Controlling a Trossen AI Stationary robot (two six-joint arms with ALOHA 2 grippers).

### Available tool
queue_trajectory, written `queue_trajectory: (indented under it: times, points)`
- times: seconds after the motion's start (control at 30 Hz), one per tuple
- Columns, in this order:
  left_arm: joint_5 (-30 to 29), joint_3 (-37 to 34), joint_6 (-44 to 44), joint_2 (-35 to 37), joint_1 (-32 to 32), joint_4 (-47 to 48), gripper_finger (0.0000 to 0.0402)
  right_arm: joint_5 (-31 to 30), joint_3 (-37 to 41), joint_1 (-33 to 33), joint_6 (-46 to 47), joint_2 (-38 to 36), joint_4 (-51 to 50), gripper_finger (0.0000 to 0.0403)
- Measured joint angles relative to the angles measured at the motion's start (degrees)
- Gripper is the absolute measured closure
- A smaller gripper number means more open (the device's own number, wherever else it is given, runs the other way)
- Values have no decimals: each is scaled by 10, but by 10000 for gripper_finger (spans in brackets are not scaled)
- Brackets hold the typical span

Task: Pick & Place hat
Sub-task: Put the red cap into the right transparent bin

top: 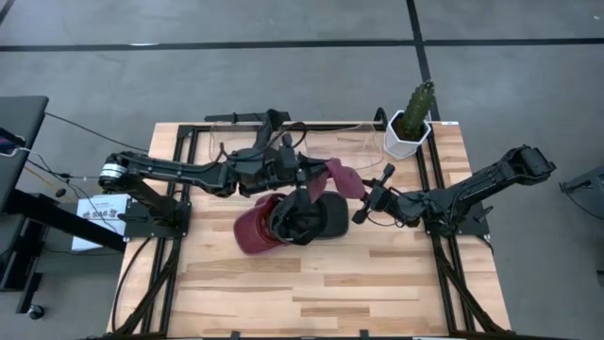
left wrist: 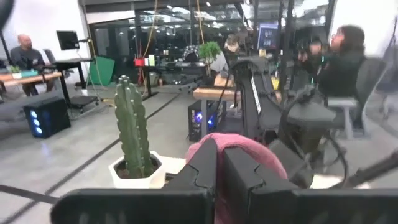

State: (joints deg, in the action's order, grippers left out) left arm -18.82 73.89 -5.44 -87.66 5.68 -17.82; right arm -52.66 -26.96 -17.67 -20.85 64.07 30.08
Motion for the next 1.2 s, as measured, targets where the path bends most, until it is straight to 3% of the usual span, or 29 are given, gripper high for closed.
queue_trajectory:
  times: [0.23,0.43,0.67,1.03,1.2]
  points:
    - [71,0,-24,8,0,46,367,0,0,0,2,0,-2,400]
    - [82,0,-48,19,0,112,326,0,0,0,5,0,-2,401]
    - [-22,0,-115,39,-1,122,295,2,0,5,17,0,0,402]
    - [-45,0,-147,55,6,109,279,-1,0,31,60,0,-15,402]
    - [-67,0,-181,71,32,161,279,-17,0,40,89,-3,-13,402]
